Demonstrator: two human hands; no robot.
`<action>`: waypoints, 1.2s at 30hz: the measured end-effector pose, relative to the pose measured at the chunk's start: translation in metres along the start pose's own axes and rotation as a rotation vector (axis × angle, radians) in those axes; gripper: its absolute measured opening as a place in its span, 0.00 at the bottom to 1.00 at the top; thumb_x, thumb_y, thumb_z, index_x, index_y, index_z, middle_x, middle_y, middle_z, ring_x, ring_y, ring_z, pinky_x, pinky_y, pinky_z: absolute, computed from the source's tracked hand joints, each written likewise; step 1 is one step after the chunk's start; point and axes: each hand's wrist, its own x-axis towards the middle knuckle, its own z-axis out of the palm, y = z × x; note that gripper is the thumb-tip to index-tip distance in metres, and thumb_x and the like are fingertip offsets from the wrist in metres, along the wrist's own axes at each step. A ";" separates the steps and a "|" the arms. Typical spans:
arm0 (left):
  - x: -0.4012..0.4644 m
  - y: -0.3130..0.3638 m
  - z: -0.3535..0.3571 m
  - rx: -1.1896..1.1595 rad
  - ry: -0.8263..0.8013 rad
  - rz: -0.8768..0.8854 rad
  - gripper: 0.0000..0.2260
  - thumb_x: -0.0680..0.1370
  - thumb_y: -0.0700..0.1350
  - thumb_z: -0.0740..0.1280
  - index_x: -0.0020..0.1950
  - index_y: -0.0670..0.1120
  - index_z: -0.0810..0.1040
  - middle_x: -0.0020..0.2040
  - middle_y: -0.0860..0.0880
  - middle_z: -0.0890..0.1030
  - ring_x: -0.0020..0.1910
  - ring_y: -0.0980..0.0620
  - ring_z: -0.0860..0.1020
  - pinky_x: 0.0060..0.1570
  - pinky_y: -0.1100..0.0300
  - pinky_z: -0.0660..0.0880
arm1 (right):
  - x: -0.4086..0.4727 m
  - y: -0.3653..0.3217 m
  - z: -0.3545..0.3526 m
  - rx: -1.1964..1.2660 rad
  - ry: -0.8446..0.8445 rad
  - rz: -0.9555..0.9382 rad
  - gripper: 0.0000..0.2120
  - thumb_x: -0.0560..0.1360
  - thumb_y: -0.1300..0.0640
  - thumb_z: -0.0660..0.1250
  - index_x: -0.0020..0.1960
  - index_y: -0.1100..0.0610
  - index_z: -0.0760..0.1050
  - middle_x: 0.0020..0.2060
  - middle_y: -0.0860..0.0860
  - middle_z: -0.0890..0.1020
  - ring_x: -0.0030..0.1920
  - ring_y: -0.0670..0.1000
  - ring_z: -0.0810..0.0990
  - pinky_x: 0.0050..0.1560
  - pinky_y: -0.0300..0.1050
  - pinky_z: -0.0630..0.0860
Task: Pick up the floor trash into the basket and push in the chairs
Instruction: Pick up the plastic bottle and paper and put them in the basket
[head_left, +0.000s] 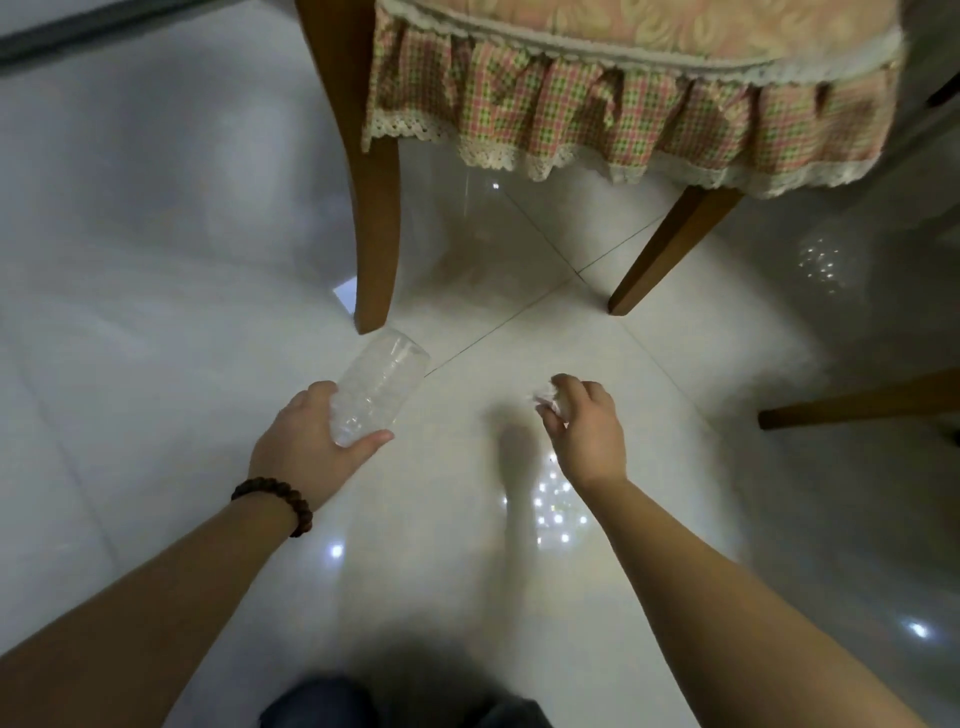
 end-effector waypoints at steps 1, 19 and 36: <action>-0.014 0.012 -0.022 -0.008 0.008 -0.017 0.32 0.67 0.60 0.74 0.64 0.45 0.70 0.53 0.48 0.75 0.52 0.46 0.75 0.47 0.55 0.72 | -0.009 -0.020 -0.020 0.020 0.010 -0.014 0.16 0.75 0.52 0.66 0.62 0.54 0.72 0.55 0.55 0.75 0.56 0.55 0.72 0.46 0.42 0.68; -0.254 0.179 -0.458 -0.117 0.226 -0.253 0.32 0.66 0.62 0.73 0.64 0.47 0.70 0.55 0.46 0.76 0.56 0.44 0.75 0.51 0.51 0.75 | -0.173 -0.426 -0.355 0.085 -0.138 -0.216 0.16 0.73 0.49 0.68 0.57 0.55 0.75 0.49 0.57 0.76 0.54 0.58 0.73 0.46 0.44 0.68; -0.262 0.094 -0.620 -0.123 0.304 -0.304 0.30 0.68 0.65 0.70 0.61 0.47 0.69 0.55 0.45 0.77 0.51 0.43 0.78 0.48 0.51 0.77 | -0.195 -0.613 -0.337 0.076 -0.104 -0.236 0.16 0.74 0.49 0.67 0.58 0.56 0.74 0.50 0.58 0.75 0.53 0.61 0.74 0.48 0.49 0.70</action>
